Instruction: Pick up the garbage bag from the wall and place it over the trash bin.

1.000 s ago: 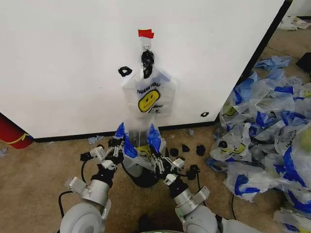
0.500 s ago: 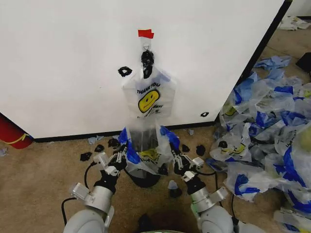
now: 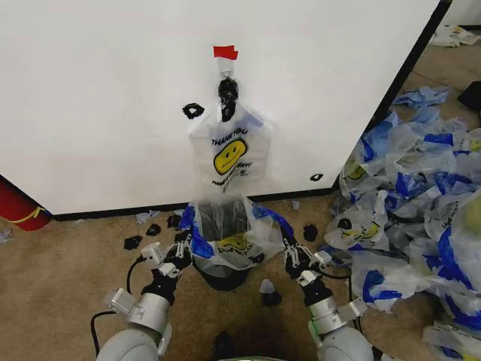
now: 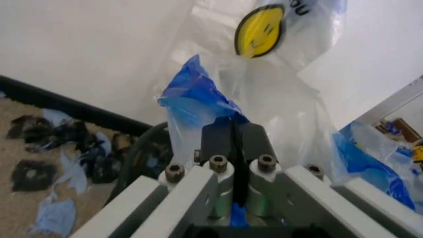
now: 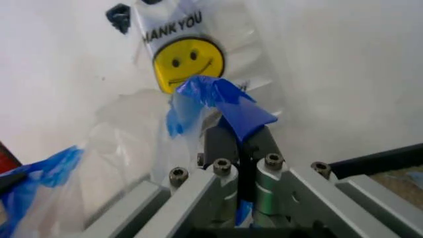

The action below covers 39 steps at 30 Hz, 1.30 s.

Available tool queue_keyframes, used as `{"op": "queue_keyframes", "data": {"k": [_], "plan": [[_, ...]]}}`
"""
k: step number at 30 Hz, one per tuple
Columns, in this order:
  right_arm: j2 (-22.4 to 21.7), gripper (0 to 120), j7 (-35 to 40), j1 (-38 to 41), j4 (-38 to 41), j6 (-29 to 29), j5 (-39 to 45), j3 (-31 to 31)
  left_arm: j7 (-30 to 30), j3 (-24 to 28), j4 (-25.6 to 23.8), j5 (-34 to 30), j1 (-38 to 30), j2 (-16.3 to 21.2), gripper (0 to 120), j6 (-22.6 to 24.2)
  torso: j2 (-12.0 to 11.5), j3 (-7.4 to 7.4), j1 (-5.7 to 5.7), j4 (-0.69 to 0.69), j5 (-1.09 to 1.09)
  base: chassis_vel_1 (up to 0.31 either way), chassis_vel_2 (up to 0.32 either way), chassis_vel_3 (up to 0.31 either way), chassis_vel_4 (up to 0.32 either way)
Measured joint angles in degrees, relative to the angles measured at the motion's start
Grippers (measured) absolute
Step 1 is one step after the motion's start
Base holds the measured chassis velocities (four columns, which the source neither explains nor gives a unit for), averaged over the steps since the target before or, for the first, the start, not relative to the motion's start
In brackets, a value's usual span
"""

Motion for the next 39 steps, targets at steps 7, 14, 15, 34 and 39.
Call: {"op": "queue_keyframes", "data": {"k": [7,14,15,34,39], "plan": [[0.6,0,-0.48,-1.43,-1.21,0.42,0.17,0.57,0.06,-0.15,-0.61,1.66,3.14,0.02,0,-0.53,0.0,0.0,0.0,0.0,-0.01,0.0,0.0,0.0,0.0],[1.14,0,-0.78,-2.55,-2.33,1.06,0.1,0.96,0.11,-0.21,-0.78,3.0,5.37,0.2,0,-0.99,0.0,0.0,0.0,0.0,-0.01,0.0,0.0,0.0,0.0],[1.13,0,-0.83,-2.89,-2.33,1.13,0.08,1.02,0.12,-0.2,-0.97,3.26,5.8,0.19,0,-1.04,0.0,0.0,0.0,0.0,-0.01,0.0,0.0,0.0,0.0],[1.41,0,-1.68,-5.08,-4.92,3.16,-0.73,0.42,0.37,0.43,-0.27,7.4,10.81,-1.24,0,-2.89,0.0,0.0,0.0,0.0,-0.01,0.0,0.0,0.0,0.0],[1.63,0,-1.96,-4.76,-7.82,3.79,-0.58,0.03,0.48,0.72,1.82,8.61,11.23,-1.95,0,-3.68,0.0,-0.01,0.0,0.0,-0.01,0.0,0.0,0.0,0.0]]}}
